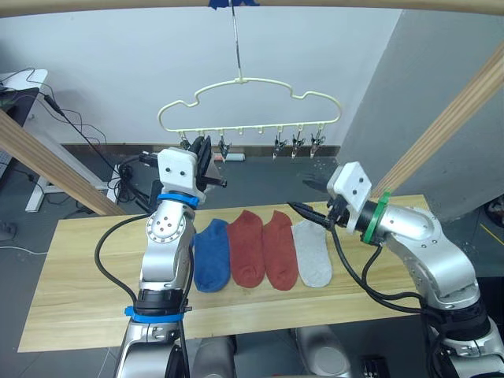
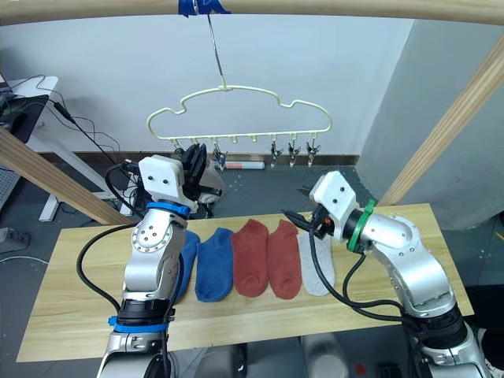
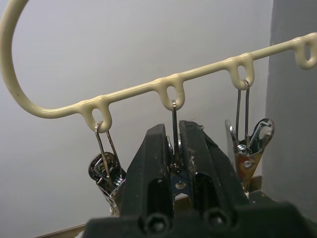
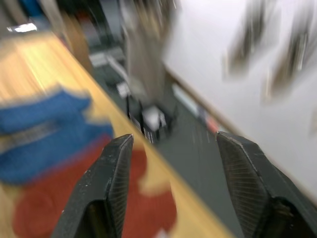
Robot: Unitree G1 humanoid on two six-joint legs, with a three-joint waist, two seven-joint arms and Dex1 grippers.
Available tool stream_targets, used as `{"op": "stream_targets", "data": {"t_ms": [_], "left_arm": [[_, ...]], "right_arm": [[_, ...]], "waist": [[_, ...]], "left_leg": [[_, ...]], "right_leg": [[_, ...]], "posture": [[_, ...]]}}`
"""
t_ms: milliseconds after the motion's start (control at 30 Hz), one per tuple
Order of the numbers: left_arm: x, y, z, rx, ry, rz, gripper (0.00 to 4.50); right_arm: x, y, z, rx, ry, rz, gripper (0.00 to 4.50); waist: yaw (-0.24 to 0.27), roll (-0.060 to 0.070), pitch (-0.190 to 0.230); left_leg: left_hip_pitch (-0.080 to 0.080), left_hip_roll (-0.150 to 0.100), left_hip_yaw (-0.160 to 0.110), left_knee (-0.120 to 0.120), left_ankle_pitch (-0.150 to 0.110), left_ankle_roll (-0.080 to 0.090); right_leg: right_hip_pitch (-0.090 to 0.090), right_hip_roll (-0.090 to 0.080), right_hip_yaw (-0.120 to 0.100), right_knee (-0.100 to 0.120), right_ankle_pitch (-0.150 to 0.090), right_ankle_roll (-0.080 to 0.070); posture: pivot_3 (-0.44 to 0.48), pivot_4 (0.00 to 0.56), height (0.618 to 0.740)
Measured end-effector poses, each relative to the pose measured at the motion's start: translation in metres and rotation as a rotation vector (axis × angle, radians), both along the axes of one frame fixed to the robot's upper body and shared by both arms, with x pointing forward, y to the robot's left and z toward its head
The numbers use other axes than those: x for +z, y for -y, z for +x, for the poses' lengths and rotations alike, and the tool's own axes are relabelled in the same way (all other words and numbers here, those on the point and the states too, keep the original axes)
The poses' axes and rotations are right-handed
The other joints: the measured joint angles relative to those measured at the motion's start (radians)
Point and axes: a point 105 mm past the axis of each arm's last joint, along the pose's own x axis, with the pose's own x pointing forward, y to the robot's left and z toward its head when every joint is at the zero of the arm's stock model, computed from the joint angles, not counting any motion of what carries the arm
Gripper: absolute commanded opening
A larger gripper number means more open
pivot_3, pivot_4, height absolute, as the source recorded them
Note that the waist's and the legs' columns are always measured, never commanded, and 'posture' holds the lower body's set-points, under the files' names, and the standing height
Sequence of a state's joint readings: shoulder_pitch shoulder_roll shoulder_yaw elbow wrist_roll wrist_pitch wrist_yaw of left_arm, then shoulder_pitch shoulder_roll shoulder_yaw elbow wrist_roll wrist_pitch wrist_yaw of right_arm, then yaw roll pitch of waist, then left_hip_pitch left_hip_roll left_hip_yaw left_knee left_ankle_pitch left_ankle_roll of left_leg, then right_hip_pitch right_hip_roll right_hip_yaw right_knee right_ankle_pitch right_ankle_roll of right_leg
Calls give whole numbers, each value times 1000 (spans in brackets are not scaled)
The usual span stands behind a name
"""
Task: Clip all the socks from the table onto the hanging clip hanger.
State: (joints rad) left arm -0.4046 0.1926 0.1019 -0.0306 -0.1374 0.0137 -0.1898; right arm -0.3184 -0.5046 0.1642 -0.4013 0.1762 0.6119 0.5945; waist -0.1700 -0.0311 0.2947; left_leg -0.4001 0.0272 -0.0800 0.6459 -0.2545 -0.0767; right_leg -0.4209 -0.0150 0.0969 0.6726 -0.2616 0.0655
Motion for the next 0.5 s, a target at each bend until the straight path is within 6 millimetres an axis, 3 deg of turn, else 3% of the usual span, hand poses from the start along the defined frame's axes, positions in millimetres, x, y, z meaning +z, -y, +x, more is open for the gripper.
{"op": "stream_targets", "data": {"t_ms": [67, 100, 333, 500], "left_arm": [[-1, 1, 0, -10, -2, 11, 41], [-1, 2, -1, -19, -6, 17, 41], [-3, 3, -1, -44, -22, 38, 41], [-4, 4, -2, -60, -27, 40, 41]], "right_arm": [[-22, 11, 7, -88, -47, -32, 4373], [-31, 15, 9, -124, -61, -43, 4492], [-85, 16, 23, -260, -146, -58, 4500], [-108, 18, 32, -319, -190, -64, 4500]], "waist": [[-1, 0, 0], [-2, 0, 0], [-2, 0, 0], [-2, 0, 0]], "left_leg": [[0, 0, 0, 0, 0, 0], [0, 0, 0, 0, 0, 0], [1, 0, 0, 0, 0, 0], [1, 0, 0, 0, 0, 0]], "right_leg": [[0, 0, 0, 0, 0, 0], [0, 0, 0, 0, 0, 0], [0, 0, 1, 1, 0, 0], [0, 0, 0, 1, 0, 0]], "posture": [[-259, 297, 740], [-256, 296, 740], [-243, 296, 740], [-224, 280, 740]]}}
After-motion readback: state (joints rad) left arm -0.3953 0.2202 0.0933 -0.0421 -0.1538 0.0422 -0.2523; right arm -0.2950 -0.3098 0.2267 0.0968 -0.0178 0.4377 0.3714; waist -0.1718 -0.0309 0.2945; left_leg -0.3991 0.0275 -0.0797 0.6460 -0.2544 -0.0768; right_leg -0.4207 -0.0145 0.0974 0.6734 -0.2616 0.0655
